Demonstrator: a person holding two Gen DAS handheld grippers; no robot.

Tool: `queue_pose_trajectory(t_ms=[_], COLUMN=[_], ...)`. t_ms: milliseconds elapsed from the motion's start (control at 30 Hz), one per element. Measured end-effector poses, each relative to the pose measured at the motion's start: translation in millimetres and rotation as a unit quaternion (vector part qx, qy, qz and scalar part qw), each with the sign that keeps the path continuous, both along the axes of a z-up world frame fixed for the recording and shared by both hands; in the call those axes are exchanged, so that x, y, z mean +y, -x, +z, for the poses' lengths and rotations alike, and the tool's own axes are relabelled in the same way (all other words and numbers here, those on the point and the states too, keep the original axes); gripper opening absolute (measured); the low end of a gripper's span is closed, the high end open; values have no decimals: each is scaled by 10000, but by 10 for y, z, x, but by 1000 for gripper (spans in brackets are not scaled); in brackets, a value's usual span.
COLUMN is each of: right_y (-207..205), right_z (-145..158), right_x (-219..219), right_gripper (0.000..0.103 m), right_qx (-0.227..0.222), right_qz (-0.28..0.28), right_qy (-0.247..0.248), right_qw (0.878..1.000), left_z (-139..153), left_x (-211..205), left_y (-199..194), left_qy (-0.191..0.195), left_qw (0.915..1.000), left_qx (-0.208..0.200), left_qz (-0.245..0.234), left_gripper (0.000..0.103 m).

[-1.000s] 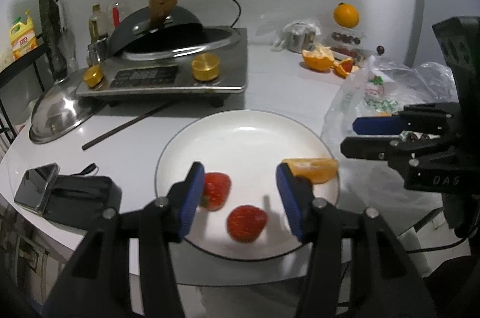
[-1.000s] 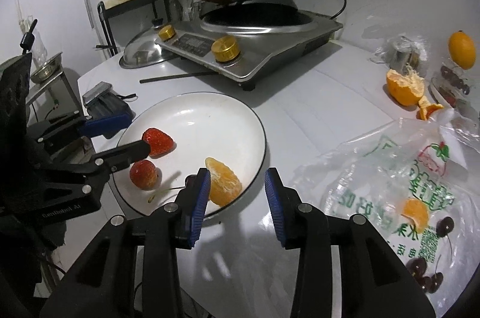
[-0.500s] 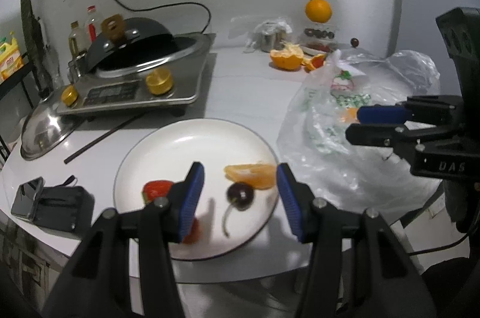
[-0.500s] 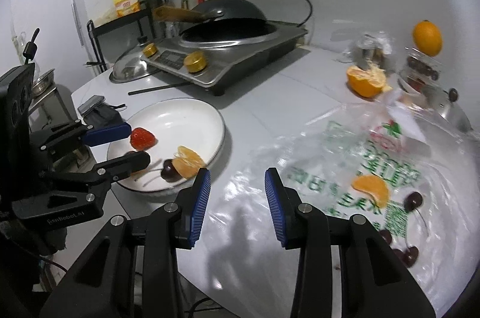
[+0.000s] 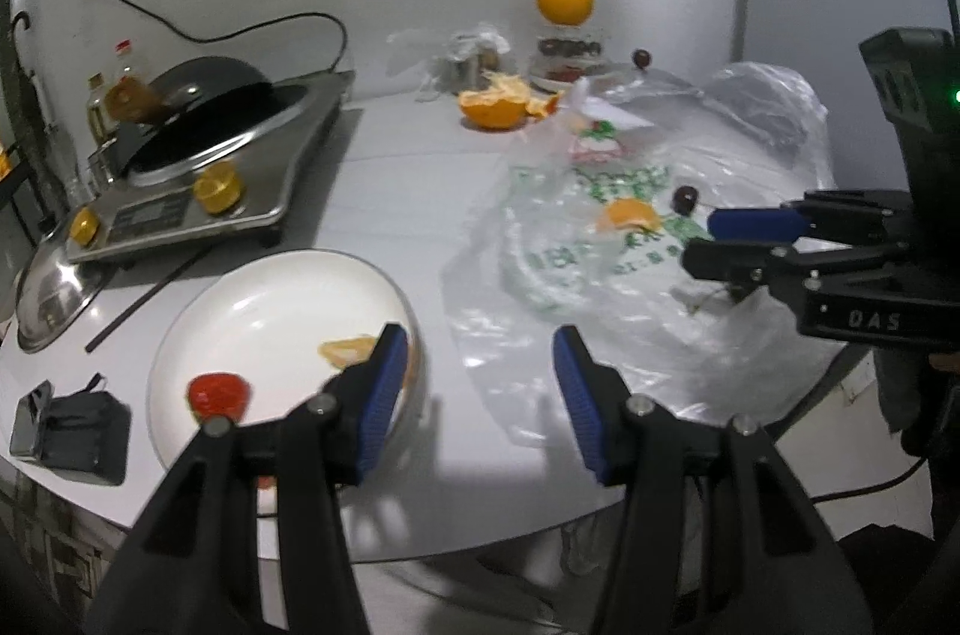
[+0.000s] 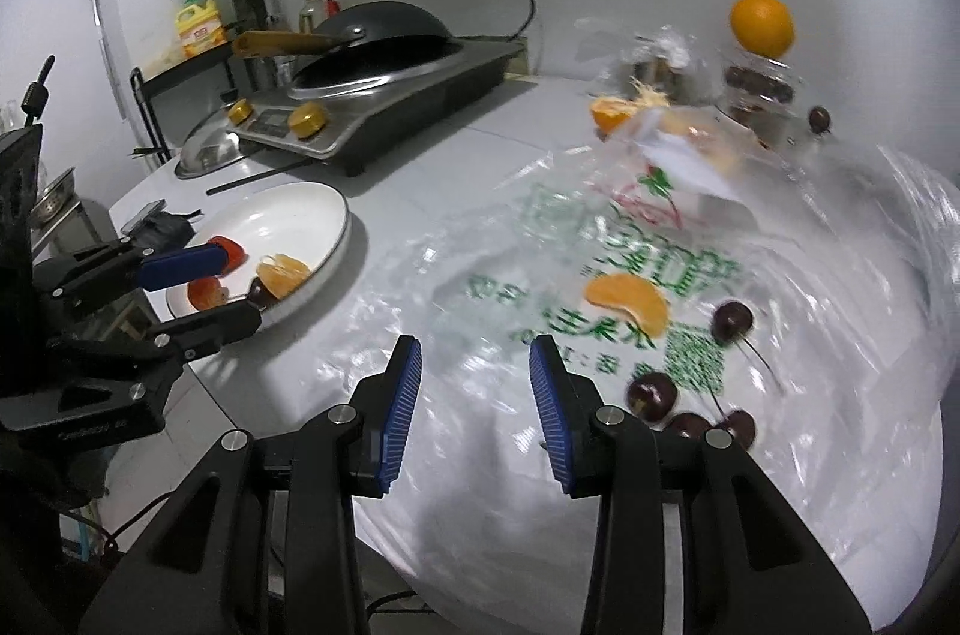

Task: Organize fruits
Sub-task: 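Move both tools back over the cherries on the plastic bag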

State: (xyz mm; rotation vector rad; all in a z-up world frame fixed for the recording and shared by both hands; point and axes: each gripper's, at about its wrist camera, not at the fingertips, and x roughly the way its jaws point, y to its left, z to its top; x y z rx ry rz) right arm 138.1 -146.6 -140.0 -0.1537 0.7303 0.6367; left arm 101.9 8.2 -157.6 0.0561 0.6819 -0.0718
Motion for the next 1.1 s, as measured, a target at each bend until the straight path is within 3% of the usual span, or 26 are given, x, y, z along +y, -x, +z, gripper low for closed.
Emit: queue_pose_trajectory(t_ms=[133, 267, 700, 900, 1100], right_y=[0, -3, 59, 94, 21], right_z=[-39, -89, -330, -412, -479], right_x=[-140, -264, -642, -654, -693], right_gripper=[40, 40, 39, 30, 30], right_qx=[-5, 4, -41, -125, -39], right_qz=[-106, -215, -427, -316, -402], right_qy=[21, 29, 227, 408, 408], right_qw=[9999, 9998, 9988, 9986, 9983], left_z=[-9, -10, -34, -44, -60], left_x=[-155, -267, -589, -720, -769], left_y=[-25, -31, -88, -104, -122], left_qy=[13, 17, -71, -93, -120], left_qw=[9999, 9997, 9989, 9983, 9981], left_qx=[70, 109, 277, 326, 370], left_qz=[-111, -227, -375, -472, -488], left_gripper=[53, 65, 65, 65, 65])
